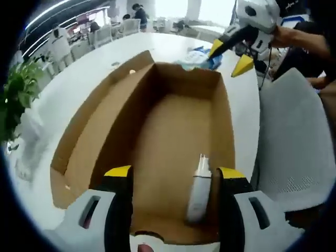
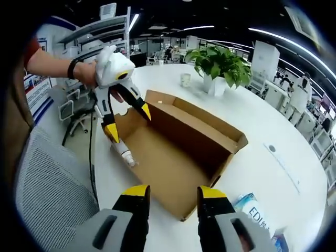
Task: Operate the shoe box by opening the lid, removing the specified soft item, and placing it in the target area until the item is outside and the box remains undamaged.
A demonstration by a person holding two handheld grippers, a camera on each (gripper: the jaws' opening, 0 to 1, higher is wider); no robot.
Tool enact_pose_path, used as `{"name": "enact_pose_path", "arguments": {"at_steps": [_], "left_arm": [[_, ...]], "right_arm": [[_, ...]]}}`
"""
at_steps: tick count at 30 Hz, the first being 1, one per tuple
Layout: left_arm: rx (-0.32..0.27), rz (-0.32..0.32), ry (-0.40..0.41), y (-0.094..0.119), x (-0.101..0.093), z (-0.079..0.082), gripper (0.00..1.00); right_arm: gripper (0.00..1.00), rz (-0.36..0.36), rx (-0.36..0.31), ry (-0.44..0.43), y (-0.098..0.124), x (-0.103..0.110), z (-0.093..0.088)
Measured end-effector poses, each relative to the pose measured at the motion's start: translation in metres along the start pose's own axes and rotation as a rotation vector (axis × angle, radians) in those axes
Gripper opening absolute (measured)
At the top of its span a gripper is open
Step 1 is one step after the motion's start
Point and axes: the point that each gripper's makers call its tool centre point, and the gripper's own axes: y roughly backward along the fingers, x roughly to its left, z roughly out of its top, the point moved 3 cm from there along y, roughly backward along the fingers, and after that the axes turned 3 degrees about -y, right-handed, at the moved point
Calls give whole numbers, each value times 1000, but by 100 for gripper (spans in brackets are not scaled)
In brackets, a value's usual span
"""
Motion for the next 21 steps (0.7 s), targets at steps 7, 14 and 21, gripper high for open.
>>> {"name": "enact_pose_path", "arguments": {"at_steps": [7, 14, 21], "left_arm": [[73, -105, -61, -18, -1, -7, 59], [162, -123, -179, -27, -4, -20, 58], [187, -76, -205, -31, 4, -27, 61]], "right_arm": [[32, -11, 45, -14, 3, 1, -19], [32, -19, 50, -34, 7, -1, -26], [31, -29, 61, -48, 12, -4, -35]]}}
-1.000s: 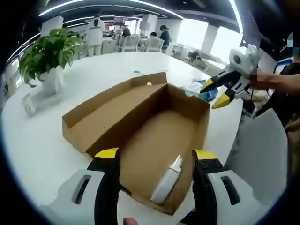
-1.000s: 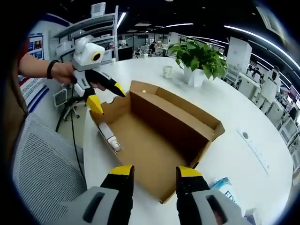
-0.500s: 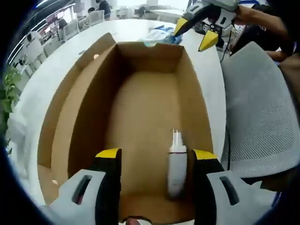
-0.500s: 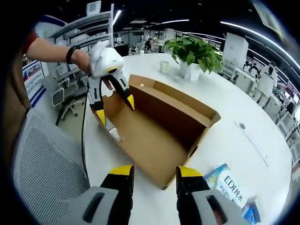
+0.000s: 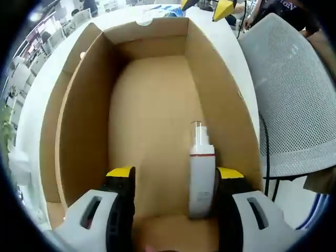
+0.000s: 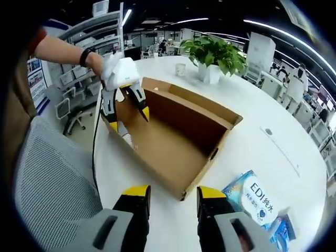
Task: Operate the shoe box by opening the lid, removing the specified soft item, and placing it in the target area until the item is outside and the box remains undamaged.
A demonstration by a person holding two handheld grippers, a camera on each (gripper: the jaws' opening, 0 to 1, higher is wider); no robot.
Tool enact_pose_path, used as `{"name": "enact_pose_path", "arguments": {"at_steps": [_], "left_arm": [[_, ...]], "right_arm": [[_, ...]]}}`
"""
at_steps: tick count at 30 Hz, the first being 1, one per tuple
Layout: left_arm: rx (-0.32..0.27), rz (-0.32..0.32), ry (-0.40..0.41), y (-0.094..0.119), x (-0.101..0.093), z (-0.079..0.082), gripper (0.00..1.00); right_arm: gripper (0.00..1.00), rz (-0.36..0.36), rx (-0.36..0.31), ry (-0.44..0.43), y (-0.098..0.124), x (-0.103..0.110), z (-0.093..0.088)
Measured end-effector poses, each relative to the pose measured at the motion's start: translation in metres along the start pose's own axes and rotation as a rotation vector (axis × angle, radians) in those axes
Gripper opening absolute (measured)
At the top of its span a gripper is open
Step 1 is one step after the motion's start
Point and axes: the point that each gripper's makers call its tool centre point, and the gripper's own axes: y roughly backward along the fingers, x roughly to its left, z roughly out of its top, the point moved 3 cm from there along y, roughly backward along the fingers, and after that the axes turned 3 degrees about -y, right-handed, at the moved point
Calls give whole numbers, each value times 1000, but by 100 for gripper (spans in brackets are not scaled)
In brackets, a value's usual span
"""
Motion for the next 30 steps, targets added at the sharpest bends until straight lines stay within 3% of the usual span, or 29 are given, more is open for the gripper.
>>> {"name": "enact_pose_path", "arguments": {"at_steps": [3, 9, 11, 12, 18, 23, 28, 30], "left_arm": [[-10, 14, -5, -1, -1, -1, 55], [-63, -23, -56, -10, -18, 3, 33], [-71, -30, -78, -13, -24, 5, 20], [-99, -10, -120, -15, -22, 10, 20], [-118, -21, -79, -12, -26, 9, 20], [-117, 15, -117, -10, -24, 9, 19], [-142, 48, -118, 0, -20, 15, 19], [-157, 63, -119, 5, -18, 19, 19]], "right_arm": [[31, 0, 2, -10, 0, 1, -3], [30, 4, 10, -15, -2, 5, -9], [30, 6, 13, -16, -2, 8, -11], [30, 7, 15, -14, -2, 10, -12], [30, 13, 17, -25, -1, 14, -15], [30, 24, 6, -49, 0, 18, -16], [31, 48, -37, -99, 0, 20, -6], [32, 96, -79, -141, -1, 26, 3]]}}
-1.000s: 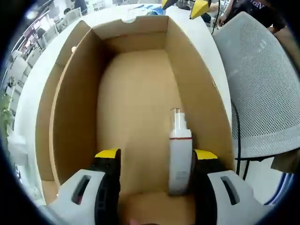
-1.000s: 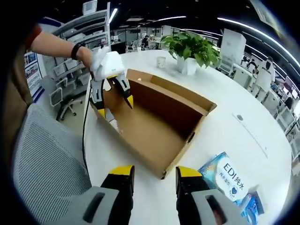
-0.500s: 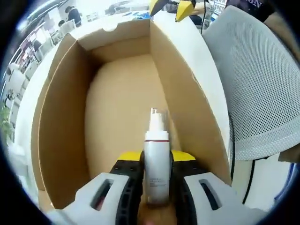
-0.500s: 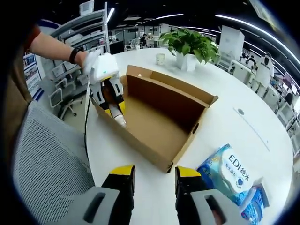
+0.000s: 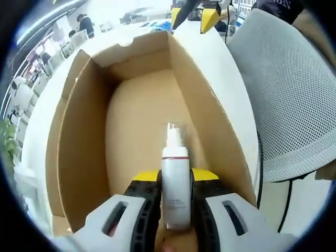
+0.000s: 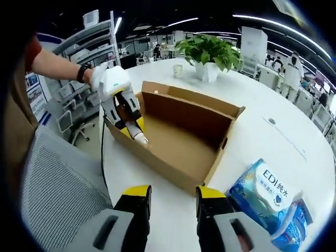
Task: Operate the shoe box by opening the lid, removing the specified soft item, and placing it in the target area until the item is outside and the box remains undamaged.
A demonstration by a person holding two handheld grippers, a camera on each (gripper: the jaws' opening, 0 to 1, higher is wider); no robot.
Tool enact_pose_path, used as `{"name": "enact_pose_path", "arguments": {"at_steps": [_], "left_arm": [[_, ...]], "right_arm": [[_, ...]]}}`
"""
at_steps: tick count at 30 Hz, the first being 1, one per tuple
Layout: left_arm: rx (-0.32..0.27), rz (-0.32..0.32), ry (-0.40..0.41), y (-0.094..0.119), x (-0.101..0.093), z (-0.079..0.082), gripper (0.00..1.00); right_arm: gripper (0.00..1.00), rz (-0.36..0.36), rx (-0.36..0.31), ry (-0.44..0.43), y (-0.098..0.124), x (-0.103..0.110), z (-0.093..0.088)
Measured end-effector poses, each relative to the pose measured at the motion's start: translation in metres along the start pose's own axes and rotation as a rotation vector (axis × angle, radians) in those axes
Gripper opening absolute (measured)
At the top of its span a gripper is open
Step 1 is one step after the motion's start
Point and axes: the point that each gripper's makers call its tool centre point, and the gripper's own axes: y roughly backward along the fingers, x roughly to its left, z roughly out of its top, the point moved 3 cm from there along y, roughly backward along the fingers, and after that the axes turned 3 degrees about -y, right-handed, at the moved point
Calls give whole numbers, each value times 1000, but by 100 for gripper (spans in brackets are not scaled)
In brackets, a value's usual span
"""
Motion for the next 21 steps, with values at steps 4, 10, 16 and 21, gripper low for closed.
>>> {"name": "enact_pose_path", "arguments": {"at_steps": [4, 10, 16, 21], "left_arm": [[-30, 40, -23, 9, 5, 14, 19], [-75, 91, -42, 19, 11, 34, 19], [-143, 133, -59, 35, 15, 62, 19], [-176, 136, -82, 42, 14, 81, 19]], "right_arm": [[33, 17, -24, -21, -4, 2, 10], [40, 103, -103, -154, -9, 11, 26], [41, 143, -167, -252, -8, 12, 37], [45, 212, -190, -308, -7, 18, 43]]}}
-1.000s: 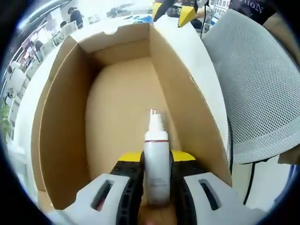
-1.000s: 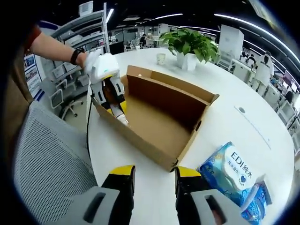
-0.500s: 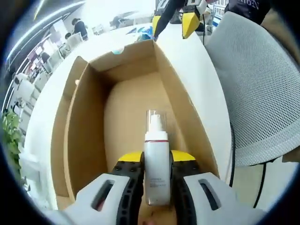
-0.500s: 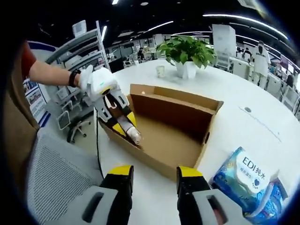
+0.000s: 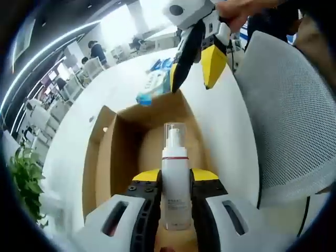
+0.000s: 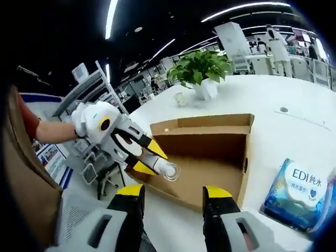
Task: Operate the shoe box by opening the lid, removing the specified soft item, and placing it in the target area until the item is outside and the box remains undamaged.
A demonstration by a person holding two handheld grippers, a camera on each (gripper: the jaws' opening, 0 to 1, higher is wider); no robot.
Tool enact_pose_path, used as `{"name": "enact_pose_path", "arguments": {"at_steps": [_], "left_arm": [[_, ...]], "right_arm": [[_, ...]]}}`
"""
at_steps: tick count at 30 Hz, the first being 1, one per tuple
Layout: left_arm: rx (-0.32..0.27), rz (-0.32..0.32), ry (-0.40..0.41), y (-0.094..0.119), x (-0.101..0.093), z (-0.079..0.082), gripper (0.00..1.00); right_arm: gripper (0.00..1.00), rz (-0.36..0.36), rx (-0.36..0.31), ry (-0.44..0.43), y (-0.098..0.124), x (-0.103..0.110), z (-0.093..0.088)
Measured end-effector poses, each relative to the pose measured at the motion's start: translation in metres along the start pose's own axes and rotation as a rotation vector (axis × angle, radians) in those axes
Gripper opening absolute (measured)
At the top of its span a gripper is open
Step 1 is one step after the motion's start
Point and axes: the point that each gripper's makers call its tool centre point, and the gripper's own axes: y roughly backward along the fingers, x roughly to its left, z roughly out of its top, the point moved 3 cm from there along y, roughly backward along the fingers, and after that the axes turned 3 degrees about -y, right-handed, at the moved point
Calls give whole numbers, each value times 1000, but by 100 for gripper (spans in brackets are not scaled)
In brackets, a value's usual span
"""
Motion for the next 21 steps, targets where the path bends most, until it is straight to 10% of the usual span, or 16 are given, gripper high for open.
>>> {"name": "enact_pose_path", "arguments": {"at_steps": [21], "left_arm": [[-85, 7, -197, 3, -15, 69, 19]], "right_arm": [[39, 112, -35, -192, -1, 6, 1]]}}
